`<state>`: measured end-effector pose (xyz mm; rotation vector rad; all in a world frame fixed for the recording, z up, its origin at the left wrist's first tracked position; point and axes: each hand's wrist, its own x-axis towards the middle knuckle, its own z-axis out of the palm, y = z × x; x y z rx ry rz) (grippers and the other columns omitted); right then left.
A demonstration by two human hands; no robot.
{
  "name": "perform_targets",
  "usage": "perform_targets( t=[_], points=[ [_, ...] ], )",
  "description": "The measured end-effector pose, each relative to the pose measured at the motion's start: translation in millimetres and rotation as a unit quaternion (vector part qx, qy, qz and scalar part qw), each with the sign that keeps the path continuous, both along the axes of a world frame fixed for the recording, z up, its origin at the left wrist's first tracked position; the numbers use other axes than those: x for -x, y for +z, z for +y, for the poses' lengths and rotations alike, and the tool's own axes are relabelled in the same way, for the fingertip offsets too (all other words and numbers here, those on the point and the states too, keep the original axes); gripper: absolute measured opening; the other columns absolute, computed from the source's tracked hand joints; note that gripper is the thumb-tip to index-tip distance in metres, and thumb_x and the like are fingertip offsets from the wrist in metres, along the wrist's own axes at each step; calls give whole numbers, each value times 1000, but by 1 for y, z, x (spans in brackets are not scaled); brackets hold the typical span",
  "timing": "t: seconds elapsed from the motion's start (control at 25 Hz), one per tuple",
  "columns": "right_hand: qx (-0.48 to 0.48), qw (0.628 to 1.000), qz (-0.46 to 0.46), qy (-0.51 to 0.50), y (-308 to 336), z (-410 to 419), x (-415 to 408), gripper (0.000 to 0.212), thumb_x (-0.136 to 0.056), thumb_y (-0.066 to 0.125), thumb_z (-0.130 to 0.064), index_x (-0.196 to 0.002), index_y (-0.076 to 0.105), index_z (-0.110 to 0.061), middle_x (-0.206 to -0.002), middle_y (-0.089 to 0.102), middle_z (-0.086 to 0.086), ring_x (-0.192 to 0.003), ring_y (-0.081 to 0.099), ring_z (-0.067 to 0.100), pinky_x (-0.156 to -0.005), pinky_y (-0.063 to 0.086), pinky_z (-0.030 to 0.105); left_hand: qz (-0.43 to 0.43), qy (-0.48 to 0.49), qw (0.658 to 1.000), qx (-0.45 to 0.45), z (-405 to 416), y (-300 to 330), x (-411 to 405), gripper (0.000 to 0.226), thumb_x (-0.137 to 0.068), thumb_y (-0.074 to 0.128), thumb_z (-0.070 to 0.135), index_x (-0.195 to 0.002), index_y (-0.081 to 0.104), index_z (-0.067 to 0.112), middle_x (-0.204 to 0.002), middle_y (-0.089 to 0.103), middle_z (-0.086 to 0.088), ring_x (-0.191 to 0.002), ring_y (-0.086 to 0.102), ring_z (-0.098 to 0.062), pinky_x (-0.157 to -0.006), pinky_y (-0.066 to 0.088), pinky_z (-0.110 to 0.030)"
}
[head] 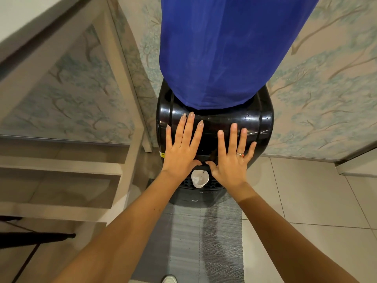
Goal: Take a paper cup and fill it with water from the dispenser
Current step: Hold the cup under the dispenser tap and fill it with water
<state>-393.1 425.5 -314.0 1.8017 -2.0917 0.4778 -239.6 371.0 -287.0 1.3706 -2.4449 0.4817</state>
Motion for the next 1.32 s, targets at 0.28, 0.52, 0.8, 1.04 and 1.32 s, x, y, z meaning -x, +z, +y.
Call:
perform_targets(
  t=[0.28, 0.52, 0.8, 1.04, 1.32],
  points=[
    [5, 1000, 0, 6, -1, 0, -1, 127, -59, 81, -45, -151, -3, -22, -156, 2, 18, -143, 0, 42, -108, 0, 67, -1, 4, 1000, -7, 0, -2, -1, 145, -48, 82, 63, -152, -7, 15, -160, 6, -17, -147, -2, -32, -114, 7, -60],
    [3, 1000, 4, 7, -1, -1, 0, 127, -59, 81, -45, -151, -4, -22, -155, 2, 18, -143, -2, 41, -107, 1, 68, -2, 12, 1000, -13, -1, -3, -1, 145, -48, 81, 66, -152, -7, 15, -160, 9, -17, -148, -5, -30, -115, 3, -59],
    [6, 1000, 3, 8, -1, -1, 0, 127, -59, 81, -44, -150, -4, -23, -155, 2, 18, -143, -1, 41, -107, 2, 68, 3, 13, 1000, -18, -1, -3, -1, 145, -49, 82, 63, -152, -8, 16, -160, 6, -16, -148, -7, -29, -116, 1, -58],
    [4, 1000, 5, 5, -1, -1, 0, 127, -59, 81, -45, -150, -4, -23, -156, 2, 18, -143, -2, 41, -108, 0, 67, 12, 6, 1000, -19, 0, -3, -1, 145, -49, 83, 62, -152, -8, 16, -161, 4, -16, -147, -6, -30, -116, 1, -58],
    [10, 1000, 2, -1, -1, -1, 0, 129, -58, 82, -44, -150, -4, -24, -156, 1, 17, -143, -1, 41, -109, -2, 66, 14, 1, 1000, -15, 1, -2, -2, 144, -50, 82, 62, -151, -10, 16, -158, -2, -14, -147, -3, -30, -115, 4, -58]
  ],
)
